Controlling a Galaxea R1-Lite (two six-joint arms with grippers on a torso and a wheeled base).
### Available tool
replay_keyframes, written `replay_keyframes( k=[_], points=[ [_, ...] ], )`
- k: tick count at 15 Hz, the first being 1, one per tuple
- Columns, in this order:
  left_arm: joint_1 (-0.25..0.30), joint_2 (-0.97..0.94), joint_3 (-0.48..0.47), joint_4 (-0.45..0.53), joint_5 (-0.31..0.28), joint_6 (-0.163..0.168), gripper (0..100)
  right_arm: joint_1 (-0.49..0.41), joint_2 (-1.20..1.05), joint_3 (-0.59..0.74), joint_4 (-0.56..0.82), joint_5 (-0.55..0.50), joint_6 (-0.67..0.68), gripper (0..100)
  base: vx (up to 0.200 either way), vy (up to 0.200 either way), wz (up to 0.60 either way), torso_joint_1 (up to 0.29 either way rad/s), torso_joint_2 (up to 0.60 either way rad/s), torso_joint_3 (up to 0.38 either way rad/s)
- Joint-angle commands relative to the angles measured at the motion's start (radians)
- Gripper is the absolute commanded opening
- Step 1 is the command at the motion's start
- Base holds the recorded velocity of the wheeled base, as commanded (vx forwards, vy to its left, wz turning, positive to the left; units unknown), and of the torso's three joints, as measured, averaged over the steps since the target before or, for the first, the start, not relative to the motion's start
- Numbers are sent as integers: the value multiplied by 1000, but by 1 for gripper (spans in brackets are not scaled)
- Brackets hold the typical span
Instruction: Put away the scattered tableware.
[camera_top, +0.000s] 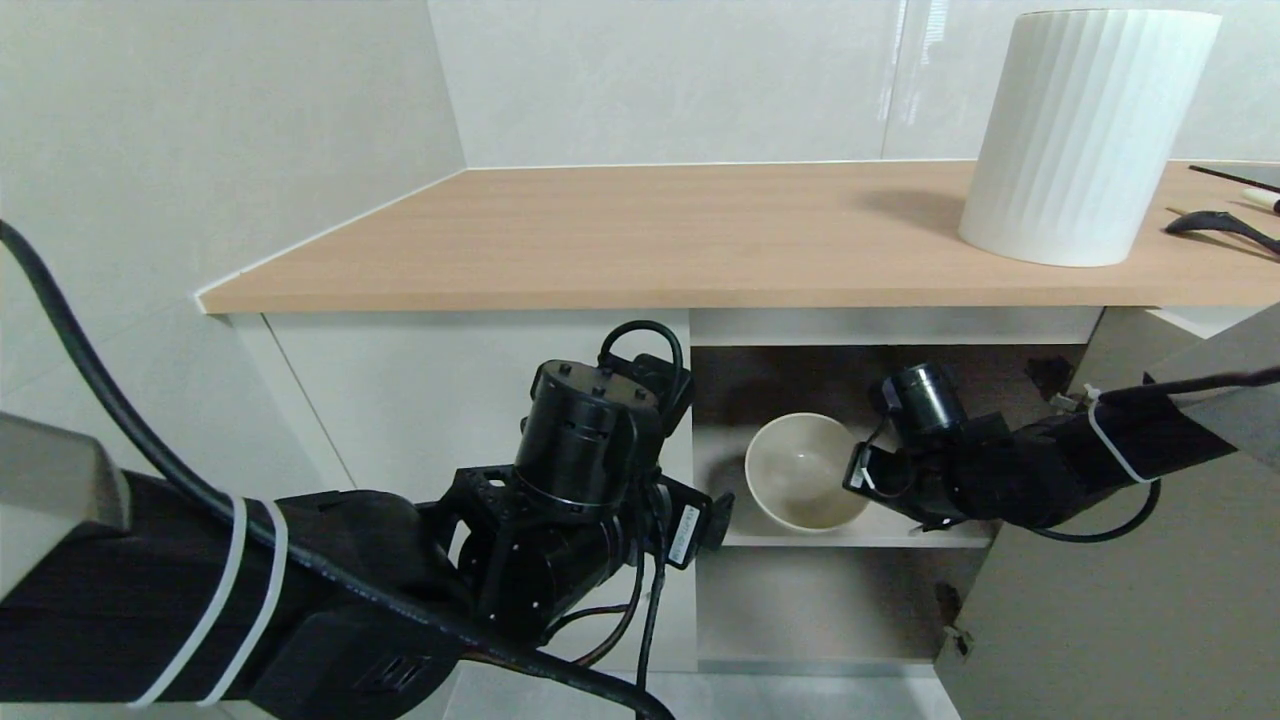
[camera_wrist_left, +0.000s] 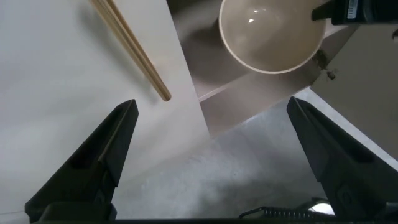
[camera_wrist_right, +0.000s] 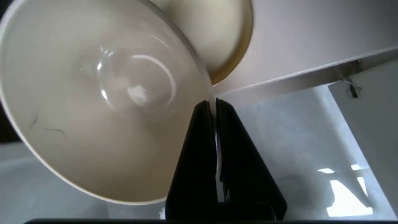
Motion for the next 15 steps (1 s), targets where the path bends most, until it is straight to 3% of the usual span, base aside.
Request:
replay_keyframes(
  k=[1, 4, 15],
  points=[
    [0, 1, 0, 0, 0, 0, 100, -12, 23, -16, -10, -2, 4, 0, 0, 0, 0, 0, 0, 0],
    [0, 3, 0, -1, 0, 0, 100, -29, 65, -42, -18, -49, 9, 0, 0, 0, 0, 0, 0, 0],
    [0, 4, 0, 0, 0, 0, 100, -65, 152, -94, -69, -77, 9, 0, 0, 0, 0, 0, 0, 0]
  ],
)
